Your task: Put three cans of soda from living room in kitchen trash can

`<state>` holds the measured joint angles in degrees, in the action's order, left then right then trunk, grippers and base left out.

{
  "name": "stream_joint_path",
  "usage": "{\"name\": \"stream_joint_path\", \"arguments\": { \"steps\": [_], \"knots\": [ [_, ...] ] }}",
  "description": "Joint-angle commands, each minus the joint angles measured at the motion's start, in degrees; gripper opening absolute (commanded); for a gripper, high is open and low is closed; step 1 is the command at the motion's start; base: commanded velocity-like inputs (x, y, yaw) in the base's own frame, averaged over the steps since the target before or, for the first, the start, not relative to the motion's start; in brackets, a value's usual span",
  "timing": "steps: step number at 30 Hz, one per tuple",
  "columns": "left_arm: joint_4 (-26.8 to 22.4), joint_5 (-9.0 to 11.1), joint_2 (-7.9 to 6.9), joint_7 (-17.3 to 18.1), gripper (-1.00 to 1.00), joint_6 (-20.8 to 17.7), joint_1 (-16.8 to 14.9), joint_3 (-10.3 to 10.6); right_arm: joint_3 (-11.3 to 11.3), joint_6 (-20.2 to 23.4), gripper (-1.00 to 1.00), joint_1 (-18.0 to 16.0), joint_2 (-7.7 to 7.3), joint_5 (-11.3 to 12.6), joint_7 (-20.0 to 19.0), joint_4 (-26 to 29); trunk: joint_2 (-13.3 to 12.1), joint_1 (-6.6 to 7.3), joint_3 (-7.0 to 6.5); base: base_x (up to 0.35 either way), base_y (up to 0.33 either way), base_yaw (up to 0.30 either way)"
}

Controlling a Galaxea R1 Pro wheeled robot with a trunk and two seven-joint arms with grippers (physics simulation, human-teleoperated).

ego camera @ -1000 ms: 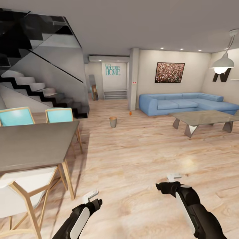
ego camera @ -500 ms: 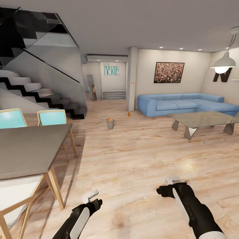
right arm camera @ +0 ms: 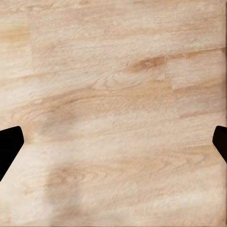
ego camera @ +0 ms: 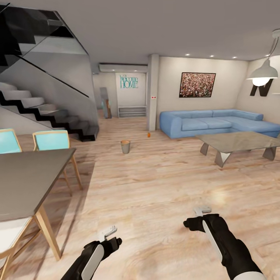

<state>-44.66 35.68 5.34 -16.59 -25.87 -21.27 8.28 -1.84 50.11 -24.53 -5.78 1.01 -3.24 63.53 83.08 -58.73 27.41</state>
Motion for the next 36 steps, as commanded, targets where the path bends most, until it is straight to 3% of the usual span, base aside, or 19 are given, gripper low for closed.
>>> {"name": "stream_joint_path", "arguments": {
  "steps": [1, 10, 20, 36],
  "knots": [
    [0.1, 0.0, -0.01, 0.1, 1.00, 0.0, 0.0, 0.0, 0.0, 0.0, 1.00, 0.0, -0.06, 0.0, 0.0, 0.0, 0.0, 0.00, 0.00, 0.284, -0.212, 0.000],
    [0.3, 0.0, -0.05, 0.2, 1.00, 0.0, 0.0, 0.0, -0.2, -0.7, 1.00, 0.1, -0.35, 0.0, -0.2, -0.1, 0.0, 0.00, 0.00, 0.284, -0.212, 0.000],
    [0.3, 0.0, -0.08, 0.1, 1.00, 0.2, 0.0, -0.1, -3.5, -0.5, 1.00, 0.0, 0.02, 0.0, 0.0, 0.0, 0.0, 0.00, 0.00, 0.294, -0.193, 0.000],
    [0.3, 0.1, -0.15, -0.2, 1.00, 0.5, 0.0, -0.3, -4.1, -0.6, 1.00, 0.0, 0.09, 0.0, 0.1, 0.0, 0.0, 0.00, 0.00, 0.339, -0.022, 0.002]
  ]
}}
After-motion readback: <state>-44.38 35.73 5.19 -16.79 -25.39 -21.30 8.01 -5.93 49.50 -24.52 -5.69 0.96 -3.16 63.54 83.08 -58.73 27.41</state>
